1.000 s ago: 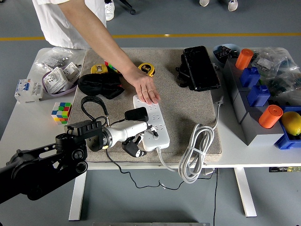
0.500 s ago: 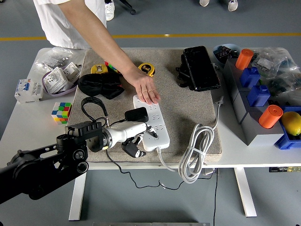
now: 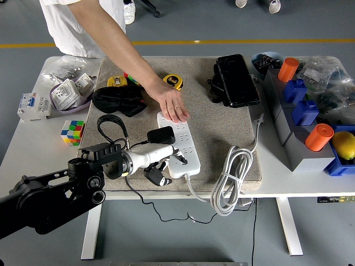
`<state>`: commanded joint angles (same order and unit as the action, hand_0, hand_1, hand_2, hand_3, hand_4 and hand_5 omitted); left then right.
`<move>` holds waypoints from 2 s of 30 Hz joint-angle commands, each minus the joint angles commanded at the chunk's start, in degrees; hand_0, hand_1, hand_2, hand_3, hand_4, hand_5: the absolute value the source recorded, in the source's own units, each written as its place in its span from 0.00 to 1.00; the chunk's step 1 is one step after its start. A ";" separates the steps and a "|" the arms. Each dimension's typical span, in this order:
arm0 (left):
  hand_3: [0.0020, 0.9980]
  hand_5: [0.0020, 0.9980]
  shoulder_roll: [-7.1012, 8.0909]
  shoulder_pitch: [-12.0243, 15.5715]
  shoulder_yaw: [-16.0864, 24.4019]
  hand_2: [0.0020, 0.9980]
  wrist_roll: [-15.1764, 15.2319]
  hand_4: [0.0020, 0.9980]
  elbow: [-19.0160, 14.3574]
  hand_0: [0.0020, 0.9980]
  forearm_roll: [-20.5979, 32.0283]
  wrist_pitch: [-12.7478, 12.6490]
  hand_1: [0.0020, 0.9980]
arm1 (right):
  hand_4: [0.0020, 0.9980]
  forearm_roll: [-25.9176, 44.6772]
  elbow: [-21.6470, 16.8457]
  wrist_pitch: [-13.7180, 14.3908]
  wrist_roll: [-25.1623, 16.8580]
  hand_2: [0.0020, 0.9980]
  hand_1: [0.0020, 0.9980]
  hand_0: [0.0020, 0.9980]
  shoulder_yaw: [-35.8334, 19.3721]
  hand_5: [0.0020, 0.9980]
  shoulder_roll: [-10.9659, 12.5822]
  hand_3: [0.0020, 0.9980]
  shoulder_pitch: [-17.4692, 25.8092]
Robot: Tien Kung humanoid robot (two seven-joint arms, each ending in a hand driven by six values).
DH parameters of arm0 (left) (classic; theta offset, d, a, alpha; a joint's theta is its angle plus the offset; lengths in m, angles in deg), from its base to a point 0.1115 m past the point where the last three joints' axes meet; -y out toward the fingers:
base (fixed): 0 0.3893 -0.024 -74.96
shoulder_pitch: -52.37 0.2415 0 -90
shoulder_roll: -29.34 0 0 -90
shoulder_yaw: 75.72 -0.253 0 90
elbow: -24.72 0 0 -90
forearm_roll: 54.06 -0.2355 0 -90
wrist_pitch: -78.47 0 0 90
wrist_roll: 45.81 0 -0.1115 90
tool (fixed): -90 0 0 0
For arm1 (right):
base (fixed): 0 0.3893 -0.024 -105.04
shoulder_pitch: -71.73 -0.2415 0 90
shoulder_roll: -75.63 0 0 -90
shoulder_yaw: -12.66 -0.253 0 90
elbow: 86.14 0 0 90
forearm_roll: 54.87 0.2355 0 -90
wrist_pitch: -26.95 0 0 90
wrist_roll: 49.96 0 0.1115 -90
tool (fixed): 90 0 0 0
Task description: Put the plug near the board,insert it into the board,press the button,pull the plug out
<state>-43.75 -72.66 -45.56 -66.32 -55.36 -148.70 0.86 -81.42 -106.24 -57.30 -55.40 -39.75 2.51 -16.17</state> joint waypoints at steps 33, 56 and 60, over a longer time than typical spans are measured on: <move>0.65 0.33 -1.85 5.86 10.33 0.69 17.38 0.97 6.94 0.57 -0.46 -24.80 0.67 | 1.00 -0.40 0.03 0.01 0.05 0.63 0.66 0.64 -0.62 0.53 -0.53 0.55 0.37; 0.67 0.40 -5.30 3.53 7.72 0.64 11.83 0.98 15.72 0.55 -7.63 -23.37 0.61 | 1.00 -0.72 -0.21 0.03 0.06 0.63 0.66 0.64 -0.90 0.53 -0.44 0.55 0.44; 0.60 0.39 -5.89 2.99 7.48 0.56 11.36 0.94 16.66 0.49 -7.59 -23.17 0.57 | 1.00 -0.80 -0.27 0.03 0.08 0.63 0.66 0.64 -0.88 0.53 -0.37 0.55 0.33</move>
<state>-49.64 -69.68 -38.08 -54.96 -38.69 -156.28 -22.31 -82.22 -106.51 -57.28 -55.33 -40.63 2.14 -15.84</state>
